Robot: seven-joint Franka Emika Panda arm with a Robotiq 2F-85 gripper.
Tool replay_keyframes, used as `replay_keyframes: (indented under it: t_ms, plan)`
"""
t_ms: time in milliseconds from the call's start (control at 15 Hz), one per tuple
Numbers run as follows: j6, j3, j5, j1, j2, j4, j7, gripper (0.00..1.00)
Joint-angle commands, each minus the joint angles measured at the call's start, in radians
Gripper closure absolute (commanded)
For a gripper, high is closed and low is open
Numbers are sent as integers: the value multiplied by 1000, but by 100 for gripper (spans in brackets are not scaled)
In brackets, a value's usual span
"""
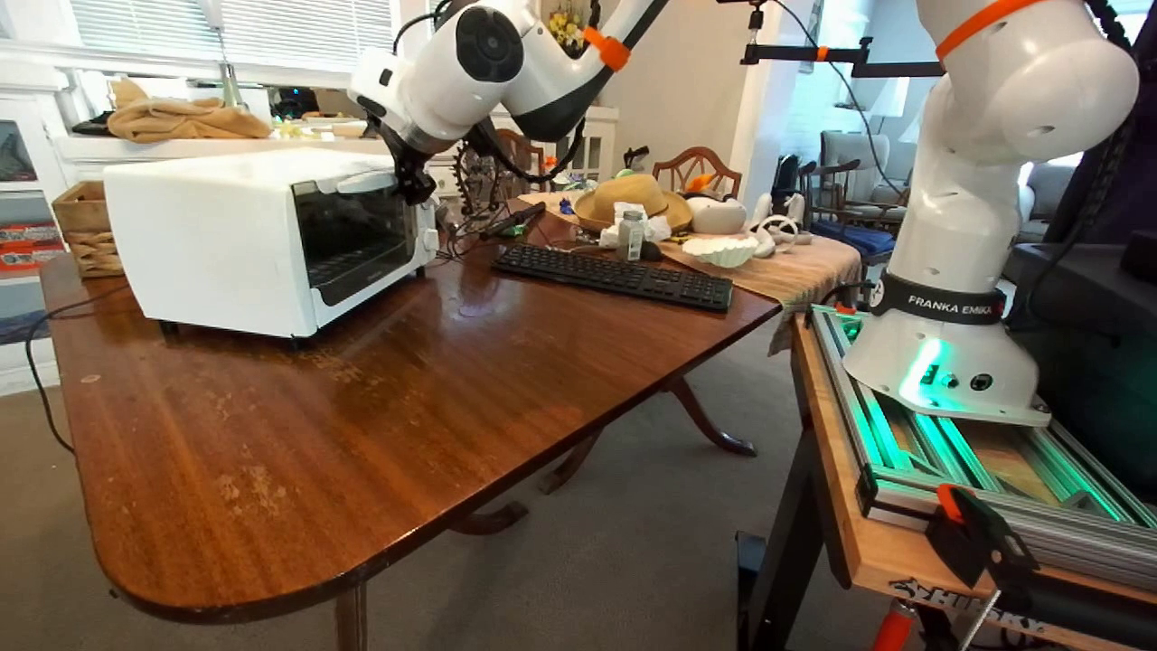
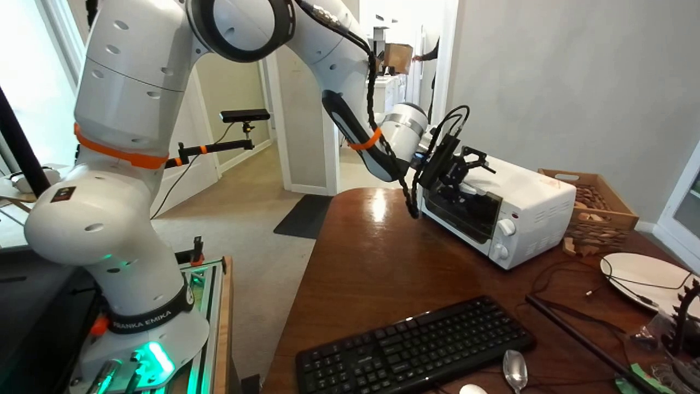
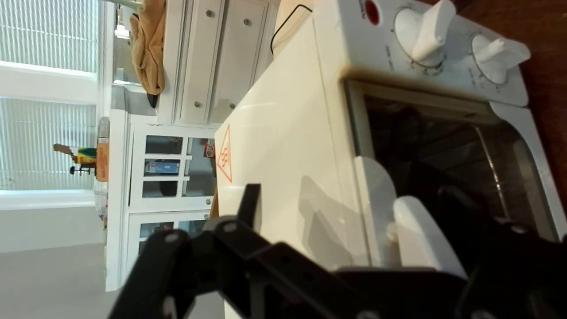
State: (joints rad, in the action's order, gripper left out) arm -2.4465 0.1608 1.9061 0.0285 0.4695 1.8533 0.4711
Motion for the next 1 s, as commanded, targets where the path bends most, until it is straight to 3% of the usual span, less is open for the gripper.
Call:
replay_keyframes:
  t_ms: [0, 533, 733, 933]
  plan:
    - [55, 8, -24, 34, -137, 195, 110, 0]
    - [246, 76, -318, 122, -450, 646, 462, 0]
    - [213, 74, -453, 140, -587, 821, 580, 0]
    - [156, 16, -508, 118, -694, 966, 661, 0]
